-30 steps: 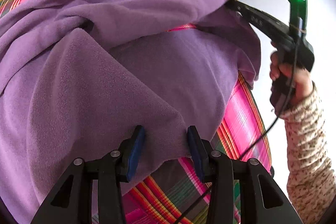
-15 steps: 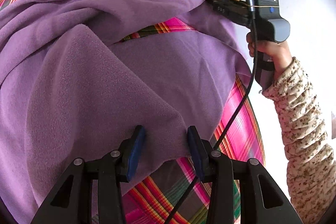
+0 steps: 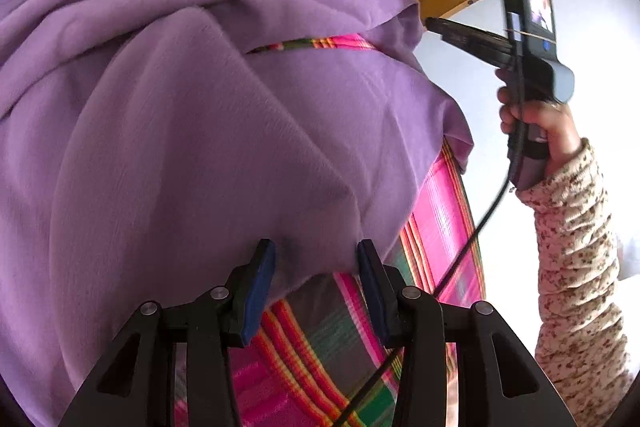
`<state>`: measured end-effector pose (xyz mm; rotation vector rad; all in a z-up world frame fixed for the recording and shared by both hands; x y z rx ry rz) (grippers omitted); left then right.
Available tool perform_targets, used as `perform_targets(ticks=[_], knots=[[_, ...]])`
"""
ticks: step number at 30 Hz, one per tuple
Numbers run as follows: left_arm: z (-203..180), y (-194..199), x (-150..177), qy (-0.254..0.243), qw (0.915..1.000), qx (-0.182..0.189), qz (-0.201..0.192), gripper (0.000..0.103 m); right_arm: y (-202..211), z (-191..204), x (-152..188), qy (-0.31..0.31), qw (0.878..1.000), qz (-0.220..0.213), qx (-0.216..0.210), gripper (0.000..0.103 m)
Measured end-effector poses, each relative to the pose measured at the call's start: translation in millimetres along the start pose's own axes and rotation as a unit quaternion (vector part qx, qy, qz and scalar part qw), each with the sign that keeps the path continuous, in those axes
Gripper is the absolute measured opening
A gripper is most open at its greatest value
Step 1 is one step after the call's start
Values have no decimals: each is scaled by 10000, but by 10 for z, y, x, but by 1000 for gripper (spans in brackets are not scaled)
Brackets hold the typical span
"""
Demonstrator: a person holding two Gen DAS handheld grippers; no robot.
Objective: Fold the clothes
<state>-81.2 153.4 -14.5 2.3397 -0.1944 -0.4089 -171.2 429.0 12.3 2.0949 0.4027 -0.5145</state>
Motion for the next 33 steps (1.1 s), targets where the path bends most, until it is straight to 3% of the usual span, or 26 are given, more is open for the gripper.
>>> perform_targets(ticks=[4,7,12,18,25,28,30,33], knots=[[22,154,204,14,10000,6,-75,44,384,-1,111,-262,9988,-146,-376,10],[103,294,306,110,9994,1,-322,44,792,133,186,-37,9979,-459,-465,11],[337,711,510,395,9952,-169,-880,44,1683,483,326,287,9866,-1163,-1103,11],[830,1278,879,977,9816,-462,-1576,44,2437,1149,632,565,9608,-1639,-2164,15],[1486,2009,1410,1710,9554,-814,-2265,44,2735,2414,1141,1183,9175,-1433,-3518,15],[1668,2231,1540,1780,9505,-1024,-2330,44,2754,2826,1221,1275,9078,-1386,-3746,17],[1721,2286,1546,1792,9485,-1057,-2388,44,2828,3063,1256,1182,8986,-1313,-4016,27],[1776,2352,1495,1743,9471,-1096,-2463,44,2942,3355,1340,1233,8871,-1288,-4257,34]])
Point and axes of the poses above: each gripper's, at about its wrist camera, not at the fingertips, and y roughly against the way its jaws point, z to its left, x to its underside, the point moved 4 cm from there along -y, roughly the way its jaws point, and after that the axes turned 7 degrees about x, right-handed, at the moved point
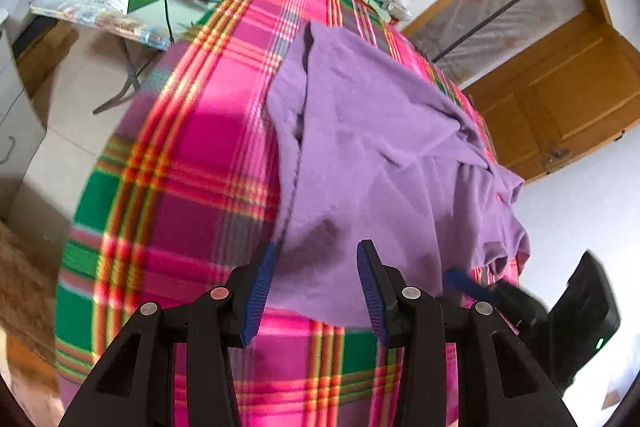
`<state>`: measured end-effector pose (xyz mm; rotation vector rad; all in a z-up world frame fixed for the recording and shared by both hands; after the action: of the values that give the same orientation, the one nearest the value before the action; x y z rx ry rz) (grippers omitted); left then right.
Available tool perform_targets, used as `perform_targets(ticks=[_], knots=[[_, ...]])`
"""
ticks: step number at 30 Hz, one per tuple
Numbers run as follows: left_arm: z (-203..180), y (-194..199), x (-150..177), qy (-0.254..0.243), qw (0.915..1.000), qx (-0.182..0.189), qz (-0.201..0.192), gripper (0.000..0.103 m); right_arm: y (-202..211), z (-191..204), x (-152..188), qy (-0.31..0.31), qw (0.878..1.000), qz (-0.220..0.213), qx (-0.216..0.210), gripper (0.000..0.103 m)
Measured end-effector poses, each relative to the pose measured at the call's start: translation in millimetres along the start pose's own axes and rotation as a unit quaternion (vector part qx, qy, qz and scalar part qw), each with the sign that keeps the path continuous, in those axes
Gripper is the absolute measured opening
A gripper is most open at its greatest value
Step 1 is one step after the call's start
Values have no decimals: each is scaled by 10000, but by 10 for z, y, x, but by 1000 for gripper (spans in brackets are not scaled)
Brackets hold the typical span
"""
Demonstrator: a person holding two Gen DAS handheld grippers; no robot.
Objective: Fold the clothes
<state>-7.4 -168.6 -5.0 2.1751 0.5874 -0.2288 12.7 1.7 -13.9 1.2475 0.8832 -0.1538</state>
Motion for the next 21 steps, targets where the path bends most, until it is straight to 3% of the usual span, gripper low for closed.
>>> perform_targets(ticks=[7,12,15,21], knots=[[72,-82,-397,-61,9998,-16,-177,44,-365,482,8,247,9985,251,-421,41],[58,-405,-751,-10,9998,38,192,44,-480,582,41,519,9979,327,-213,43],[64,-543,-892,-100,9989,-227,404,44,-476,624,78,941,9950,300,117,43],[96,-796,-997,24,9963,30,859,44,-505,619,91,1053,9938,273,213,44]])
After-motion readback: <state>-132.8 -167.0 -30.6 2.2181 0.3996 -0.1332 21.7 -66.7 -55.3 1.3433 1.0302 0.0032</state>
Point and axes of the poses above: each gripper's, at about its wrist camera, not at the fingertips, and y roughly against the way its jaws point, z to its left, x to its underside, the point moved 4 cm from there along -y, roughly the way its jaws point, and after that the axes turned 7 degrees about x, right-handed, at the moved point
